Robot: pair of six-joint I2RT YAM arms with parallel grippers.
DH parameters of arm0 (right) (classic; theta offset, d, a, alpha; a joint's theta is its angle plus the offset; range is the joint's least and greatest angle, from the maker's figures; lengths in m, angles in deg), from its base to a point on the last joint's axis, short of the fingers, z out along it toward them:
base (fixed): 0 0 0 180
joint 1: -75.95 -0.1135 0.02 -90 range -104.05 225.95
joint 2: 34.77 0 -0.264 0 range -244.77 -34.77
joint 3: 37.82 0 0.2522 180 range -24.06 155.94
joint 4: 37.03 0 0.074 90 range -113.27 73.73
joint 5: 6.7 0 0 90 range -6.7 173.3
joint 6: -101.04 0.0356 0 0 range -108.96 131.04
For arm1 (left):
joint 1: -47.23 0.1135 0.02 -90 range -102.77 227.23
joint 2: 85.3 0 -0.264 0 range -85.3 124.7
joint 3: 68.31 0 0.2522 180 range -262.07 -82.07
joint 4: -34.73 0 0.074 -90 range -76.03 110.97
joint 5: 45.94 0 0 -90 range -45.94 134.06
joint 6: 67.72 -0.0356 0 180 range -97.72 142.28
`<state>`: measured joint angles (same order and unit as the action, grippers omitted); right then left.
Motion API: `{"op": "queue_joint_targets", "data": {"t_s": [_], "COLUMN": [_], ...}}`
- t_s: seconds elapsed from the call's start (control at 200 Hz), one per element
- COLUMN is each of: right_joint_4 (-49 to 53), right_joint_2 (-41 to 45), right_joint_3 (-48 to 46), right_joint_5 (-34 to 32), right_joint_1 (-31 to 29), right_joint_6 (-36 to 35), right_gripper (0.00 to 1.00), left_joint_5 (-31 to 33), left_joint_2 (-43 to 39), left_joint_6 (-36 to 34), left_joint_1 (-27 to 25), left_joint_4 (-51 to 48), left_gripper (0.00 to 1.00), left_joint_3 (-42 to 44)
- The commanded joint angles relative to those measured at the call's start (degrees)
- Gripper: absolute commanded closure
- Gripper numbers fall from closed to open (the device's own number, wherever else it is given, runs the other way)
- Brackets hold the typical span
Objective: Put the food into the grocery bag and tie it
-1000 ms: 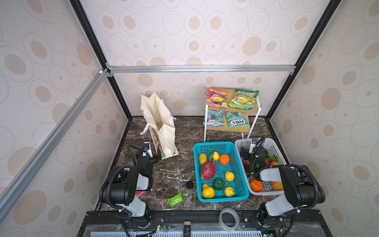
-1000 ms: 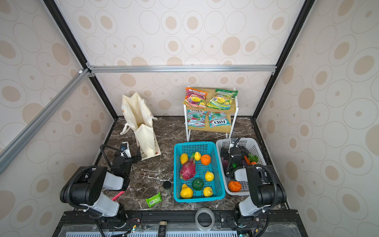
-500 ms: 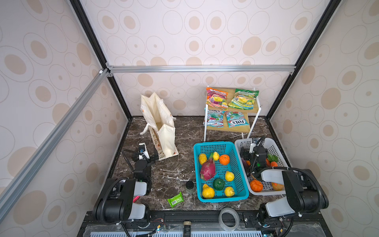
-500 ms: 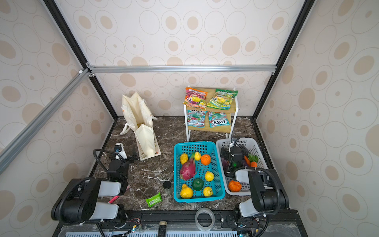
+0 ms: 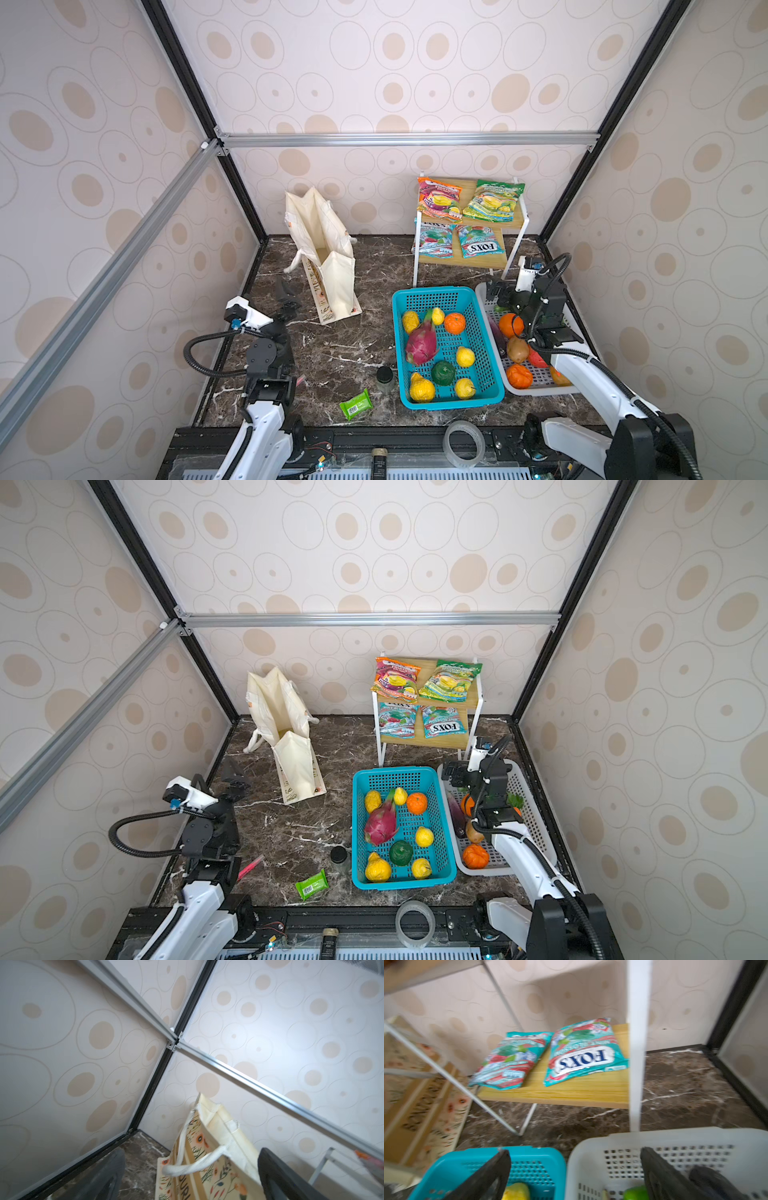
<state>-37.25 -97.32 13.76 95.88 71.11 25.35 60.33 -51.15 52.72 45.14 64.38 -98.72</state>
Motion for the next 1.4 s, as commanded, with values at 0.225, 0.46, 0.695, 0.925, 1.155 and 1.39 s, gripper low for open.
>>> {"op": "queue_joint_targets", "data": {"t_s": [0.225, 0.46, 0.695, 0.925, 1.155, 1.39], "right_joint_4": [8.3, 16.1, 18.3, 20.6, 21.4, 21.4], "right_joint_2": [2.2, -1.7, -3.7, -2.0, -1.0, -1.4], "right_joint_3": [5.2, 14.0, 18.5, 18.5, 18.4, 18.1], "right_joint_5": [6.0, -1.4, -4.7, -7.5, -9.1, -9.5], "right_joint_1": [-10.3, -21.2, -28.3, -28.6, -28.6, -28.6], "right_joint_6": [2.5, 1.6, -0.6, -1.3, -2.9, -2.8], "right_gripper": [0.0, 0.0, 0.0, 0.0, 0.0, 0.0], "left_joint_5": [-16.3, -11.9, -4.2, 5.6, 11.1, 11.3], "left_joint_2": [11.3, 28.7, 48.7, 64.0, 73.5, 76.5], "left_joint_6": [0.1, -5.3, -11.4, -13.5, -15.6, -15.9], "left_joint_1": [-0.9, -6.4, -15.7, -19.3, -19.6, -20.2], "left_joint_4": [-29.5, -46.1, -63.6, -77.6, -86.2, -88.3], "left_gripper": [0.01, 0.01, 0.07, 0.15, 0.35, 0.64], "left_joint_3": [-28.2, -49.5, -72.4, -89.4, -96.4, -97.1]}}
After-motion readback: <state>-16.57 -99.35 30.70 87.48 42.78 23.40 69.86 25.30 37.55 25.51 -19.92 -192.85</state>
